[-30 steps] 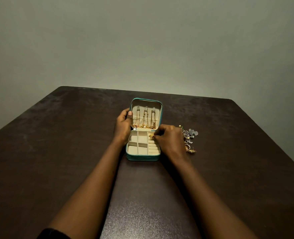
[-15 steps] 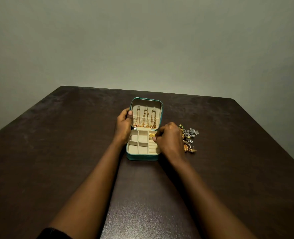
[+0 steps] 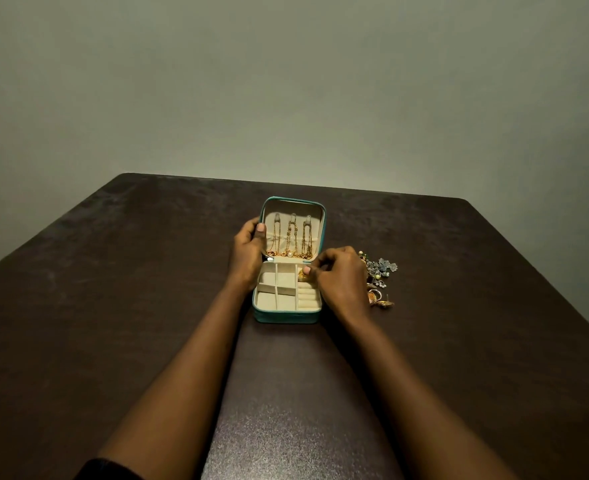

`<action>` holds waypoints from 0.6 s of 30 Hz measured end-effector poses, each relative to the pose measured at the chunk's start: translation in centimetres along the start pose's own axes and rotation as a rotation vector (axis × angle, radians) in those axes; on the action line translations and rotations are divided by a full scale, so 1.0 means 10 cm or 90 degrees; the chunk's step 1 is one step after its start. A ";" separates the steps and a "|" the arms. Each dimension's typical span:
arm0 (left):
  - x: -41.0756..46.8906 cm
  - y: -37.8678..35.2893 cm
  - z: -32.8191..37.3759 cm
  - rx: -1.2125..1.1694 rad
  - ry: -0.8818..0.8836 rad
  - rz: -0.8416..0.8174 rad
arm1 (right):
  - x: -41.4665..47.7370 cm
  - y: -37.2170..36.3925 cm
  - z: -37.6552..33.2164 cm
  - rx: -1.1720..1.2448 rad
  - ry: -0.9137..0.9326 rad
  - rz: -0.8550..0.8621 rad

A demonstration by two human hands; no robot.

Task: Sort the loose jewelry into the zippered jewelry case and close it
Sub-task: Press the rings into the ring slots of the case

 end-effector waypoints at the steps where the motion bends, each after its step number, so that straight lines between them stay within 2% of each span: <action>1: 0.00 0.00 0.00 -0.001 0.001 -0.001 | 0.00 0.00 0.01 0.002 0.000 -0.005; 18: -0.01 0.00 0.00 -0.001 0.004 -0.004 | 0.03 0.00 0.05 0.012 0.008 -0.023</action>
Point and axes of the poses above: each hand's wrist, its own x-axis towards the middle knuckle, its own y-axis out of the back of the hand, z = x × y, the point moved 1 cm from there along x, towards the middle knuckle, and after that the axes turned 6 degrees about -z, right-handed, at the moved point
